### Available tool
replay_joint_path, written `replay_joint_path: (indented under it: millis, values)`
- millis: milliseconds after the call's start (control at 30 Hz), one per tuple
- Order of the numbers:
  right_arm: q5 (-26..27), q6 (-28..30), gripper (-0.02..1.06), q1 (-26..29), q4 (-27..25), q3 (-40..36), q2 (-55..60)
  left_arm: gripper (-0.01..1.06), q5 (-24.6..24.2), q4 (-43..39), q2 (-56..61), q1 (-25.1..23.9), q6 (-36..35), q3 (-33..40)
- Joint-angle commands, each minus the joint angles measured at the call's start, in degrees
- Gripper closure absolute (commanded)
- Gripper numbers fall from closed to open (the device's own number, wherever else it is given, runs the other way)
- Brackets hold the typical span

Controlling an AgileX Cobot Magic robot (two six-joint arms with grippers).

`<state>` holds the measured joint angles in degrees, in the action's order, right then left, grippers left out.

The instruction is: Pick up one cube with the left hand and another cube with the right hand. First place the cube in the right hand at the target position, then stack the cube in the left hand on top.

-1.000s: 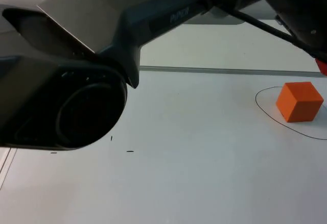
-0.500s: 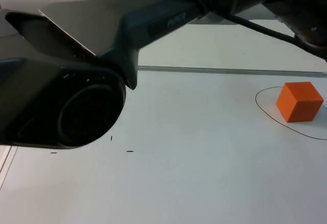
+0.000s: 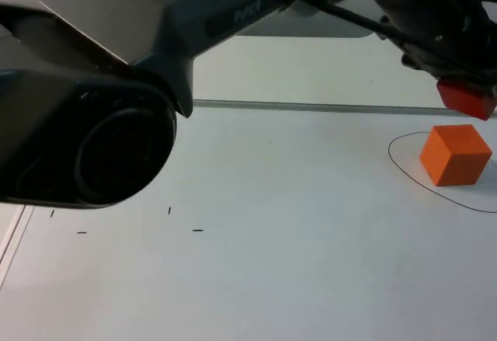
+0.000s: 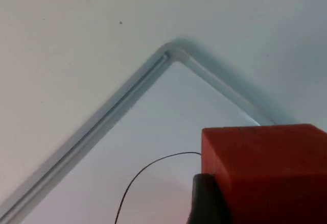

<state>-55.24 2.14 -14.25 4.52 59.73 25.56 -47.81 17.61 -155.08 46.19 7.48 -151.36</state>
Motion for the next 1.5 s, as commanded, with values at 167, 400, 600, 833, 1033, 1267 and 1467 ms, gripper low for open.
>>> replay_joint_path:
  millis: [167,400,600,833,1033,1267,1467]
  values:
    - [0.2,0.5,0.0,-0.2,0.3,-0.2,-0.1,1.05,-3.1,-8.9,3.8,0.1,-9.4,-0.5]
    - [-0.1,0.9,0.0,-0.2,-0.1,-0.2,-0.1,1.05,-6.2,-14.3,7.6,0.3,-14.0,-0.1]
    - [-0.4,0.9,0.0,-1.2,0.2,-0.2,-0.1,1.05,-5.7,-12.0,11.2,0.8,-14.9,3.9]
    - [-0.2,0.9,0.0,-4.9,1.2,-0.2,-0.1,1.05,-4.4,-18.4,17.5,1.0,-13.6,14.9]
    - [-0.4,0.9,0.0,-4.9,1.2,-0.2,-0.1,1.05,3.9,-19.1,18.0,3.8,-13.6,15.8]
    - [-1.4,0.9,0.0,-4.9,1.5,-0.2,-0.1,1.05,16.3,-19.1,18.0,6.5,-12.0,24.5]
    - [-1.7,0.9,0.0,-4.9,1.8,-0.2,-0.1,1.05,32.0,-17.3,19.3,5.3,-12.2,35.2]
